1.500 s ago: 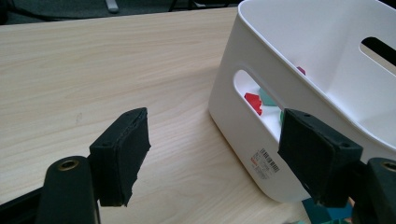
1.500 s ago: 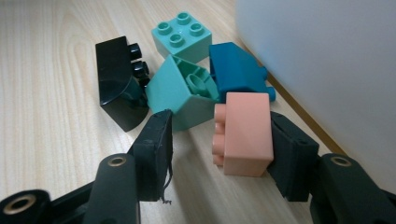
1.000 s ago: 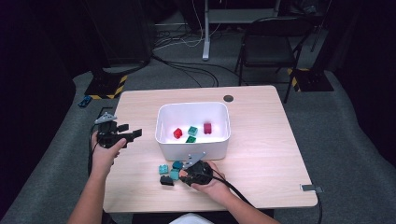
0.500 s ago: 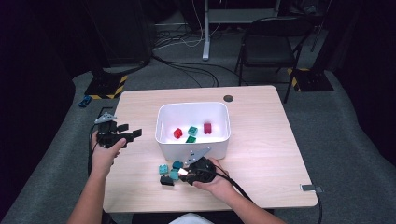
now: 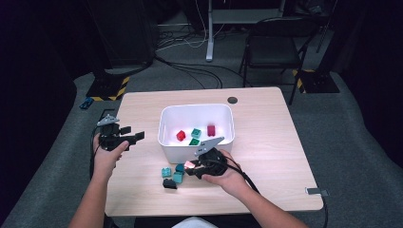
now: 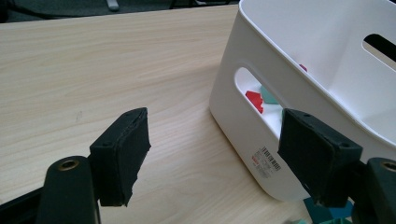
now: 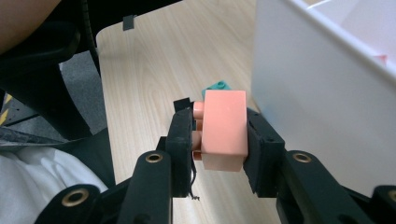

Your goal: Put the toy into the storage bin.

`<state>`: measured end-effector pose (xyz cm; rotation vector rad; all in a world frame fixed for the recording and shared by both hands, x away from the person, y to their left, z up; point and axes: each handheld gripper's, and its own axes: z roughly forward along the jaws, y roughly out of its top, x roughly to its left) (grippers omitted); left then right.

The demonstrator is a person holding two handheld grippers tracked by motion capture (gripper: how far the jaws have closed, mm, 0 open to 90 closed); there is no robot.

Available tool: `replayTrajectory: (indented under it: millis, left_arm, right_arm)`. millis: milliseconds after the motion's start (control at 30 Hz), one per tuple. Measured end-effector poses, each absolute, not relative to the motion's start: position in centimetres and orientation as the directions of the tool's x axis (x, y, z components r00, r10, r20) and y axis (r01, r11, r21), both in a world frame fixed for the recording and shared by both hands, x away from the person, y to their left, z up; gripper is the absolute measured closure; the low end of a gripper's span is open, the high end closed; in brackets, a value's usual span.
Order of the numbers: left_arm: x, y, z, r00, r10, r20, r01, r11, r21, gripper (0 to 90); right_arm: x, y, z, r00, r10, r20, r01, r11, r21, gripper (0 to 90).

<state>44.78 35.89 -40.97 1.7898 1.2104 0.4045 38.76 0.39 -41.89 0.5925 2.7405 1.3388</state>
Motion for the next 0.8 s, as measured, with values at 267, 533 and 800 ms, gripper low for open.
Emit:
replayTrajectory:
  millis: [267,533,800]
  left_arm:
    - [44.8,36.0,-41.0,0.469,0.859,-0.205,0.56,-0.109,0.821,24.8]
    - [44.8,36.0,-40.9,0.468,0.859,-0.206,0.558,-0.107,0.823,24.9]
    - [44.8,36.1,-41.0,0.47,0.858,-0.209,0.56,-0.107,0.821,25.0]
  right_arm:
    - [39.7,0.0,-39.4,-0.926,0.36,0.112,0.306,0.543,0.782,66.2]
    - [41.3,-0.5,-37.5,-0.917,0.385,0.101,0.307,0.523,0.795,66.2]
    - [43.1,-0.9,-36.2,-0.9,0.426,0.088,0.316,0.499,0.807,66.2]
